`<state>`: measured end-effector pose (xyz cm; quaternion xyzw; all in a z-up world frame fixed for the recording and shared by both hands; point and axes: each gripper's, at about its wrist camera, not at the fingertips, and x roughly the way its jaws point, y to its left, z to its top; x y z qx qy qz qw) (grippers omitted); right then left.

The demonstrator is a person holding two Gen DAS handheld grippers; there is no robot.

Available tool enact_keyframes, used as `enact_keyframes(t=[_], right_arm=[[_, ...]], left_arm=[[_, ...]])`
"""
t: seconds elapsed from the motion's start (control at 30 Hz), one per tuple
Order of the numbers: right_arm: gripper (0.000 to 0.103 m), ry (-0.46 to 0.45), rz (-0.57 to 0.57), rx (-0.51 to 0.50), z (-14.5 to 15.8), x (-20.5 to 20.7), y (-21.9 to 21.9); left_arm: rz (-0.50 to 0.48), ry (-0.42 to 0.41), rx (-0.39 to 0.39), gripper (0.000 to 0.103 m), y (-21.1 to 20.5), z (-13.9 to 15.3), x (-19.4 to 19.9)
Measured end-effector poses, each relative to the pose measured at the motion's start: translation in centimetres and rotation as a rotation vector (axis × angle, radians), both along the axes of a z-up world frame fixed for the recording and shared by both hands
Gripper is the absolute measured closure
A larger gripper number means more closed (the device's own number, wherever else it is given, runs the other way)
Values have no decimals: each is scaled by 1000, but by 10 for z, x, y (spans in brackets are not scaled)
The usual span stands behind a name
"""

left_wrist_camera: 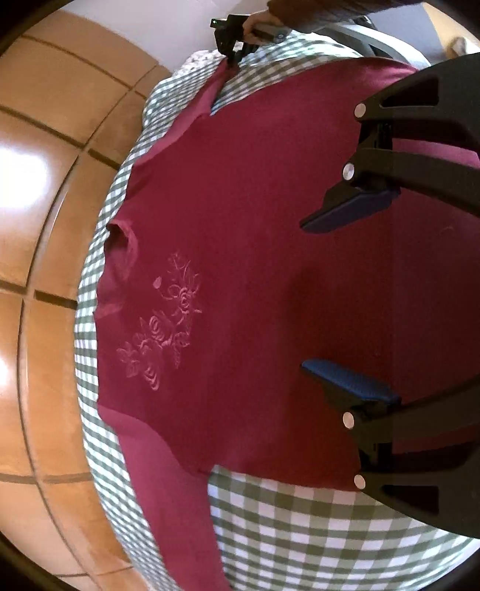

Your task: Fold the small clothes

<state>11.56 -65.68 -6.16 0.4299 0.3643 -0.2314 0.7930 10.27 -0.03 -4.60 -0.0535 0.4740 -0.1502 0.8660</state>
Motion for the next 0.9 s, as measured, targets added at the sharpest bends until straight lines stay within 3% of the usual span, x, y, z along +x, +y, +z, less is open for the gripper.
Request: enact_keyframes(t=[0.03,0.17,0.23,0.37,0.47,0.67,0.73,0.8,0.87,0.9], right_arm=[[97,-38,38,-8,12,4,11],[97,-174,205,-47,57,22,65],[97,-244,321,-61,82,38,107],[97,-321,544,-50,104,67,206],[97,-324,675,-43,101,84,275],[97,-262,922,8,67,115,422],[97,-244,978,19,57,120,453],[89,-239,1000,18,51,122,469],[62,-258,994,35,51,120,469],[59,-280,981,36,54,115,463]], left_arm=[[14,-7,-7,20,2,0,1],[16,9,-56,19,4,1,7],[-2,9,-88,19,4,4,9],[-12,-23,-138,23,4,15,12],[-1,-30,-184,26,7,20,18],[32,-5,-275,40,19,22,39],[51,9,-308,43,25,22,49],[73,12,-331,43,30,22,58],[99,23,-366,43,37,22,71],[105,24,-375,43,39,22,75]])
